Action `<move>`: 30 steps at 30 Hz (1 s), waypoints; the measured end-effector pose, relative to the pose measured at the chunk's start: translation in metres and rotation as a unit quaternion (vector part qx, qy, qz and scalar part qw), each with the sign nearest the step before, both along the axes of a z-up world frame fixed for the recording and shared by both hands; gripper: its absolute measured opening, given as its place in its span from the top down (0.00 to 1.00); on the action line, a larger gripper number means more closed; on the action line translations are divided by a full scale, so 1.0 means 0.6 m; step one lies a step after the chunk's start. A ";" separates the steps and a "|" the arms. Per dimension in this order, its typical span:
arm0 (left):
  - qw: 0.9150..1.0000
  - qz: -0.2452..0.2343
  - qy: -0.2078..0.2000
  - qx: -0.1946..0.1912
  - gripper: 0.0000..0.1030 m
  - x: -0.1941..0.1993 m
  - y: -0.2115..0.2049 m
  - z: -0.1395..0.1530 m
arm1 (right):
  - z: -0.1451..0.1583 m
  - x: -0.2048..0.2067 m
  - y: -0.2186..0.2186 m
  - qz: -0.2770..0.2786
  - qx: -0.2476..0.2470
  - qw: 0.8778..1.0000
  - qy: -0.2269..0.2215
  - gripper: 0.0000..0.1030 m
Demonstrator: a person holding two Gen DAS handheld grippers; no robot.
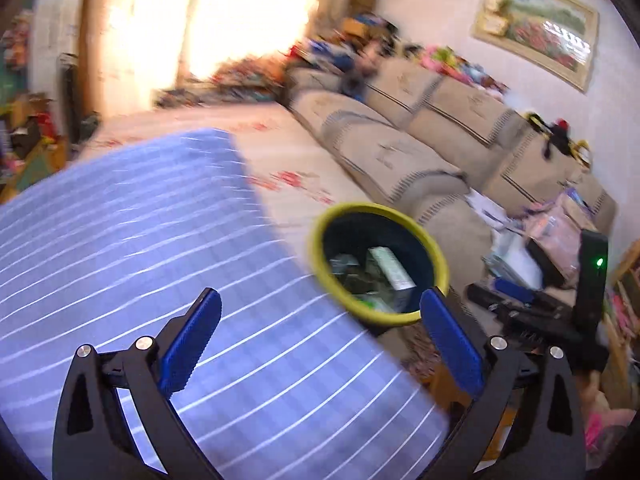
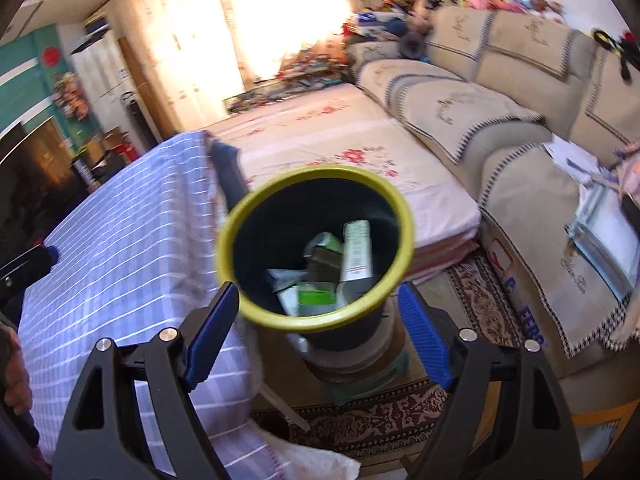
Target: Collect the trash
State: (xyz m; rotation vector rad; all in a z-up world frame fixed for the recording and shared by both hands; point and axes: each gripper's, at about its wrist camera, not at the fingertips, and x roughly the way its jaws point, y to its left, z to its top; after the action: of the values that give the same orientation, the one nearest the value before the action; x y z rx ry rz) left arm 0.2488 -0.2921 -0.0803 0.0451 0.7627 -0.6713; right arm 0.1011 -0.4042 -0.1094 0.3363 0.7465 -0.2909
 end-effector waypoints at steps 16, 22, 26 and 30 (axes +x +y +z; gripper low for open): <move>0.966 0.231 -0.117 -0.007 0.05 -0.261 0.379 0.082 | 0.126 -0.101 0.178 0.083 -0.094 0.989 -0.079 0.07; 0.958 0.243 -0.151 -0.013 0.05 -0.335 0.411 0.111 | 0.151 -0.151 0.205 0.086 -0.107 0.985 -0.102 0.07; 0.958 0.241 -0.150 -0.032 0.05 -0.383 0.429 0.118 | 0.155 -0.172 0.209 0.083 -0.108 0.985 -0.110 0.07; 0.959 0.243 -0.142 -0.032 0.05 -0.405 0.428 0.114 | 0.154 -0.182 0.208 0.085 -0.101 0.985 -0.112 0.07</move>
State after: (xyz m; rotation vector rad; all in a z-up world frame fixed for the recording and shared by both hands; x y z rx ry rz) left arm 0.0056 -0.0350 -0.0121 -0.1018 0.4463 -0.2122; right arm -0.0082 -0.2796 -0.0171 0.1080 0.5147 -0.1616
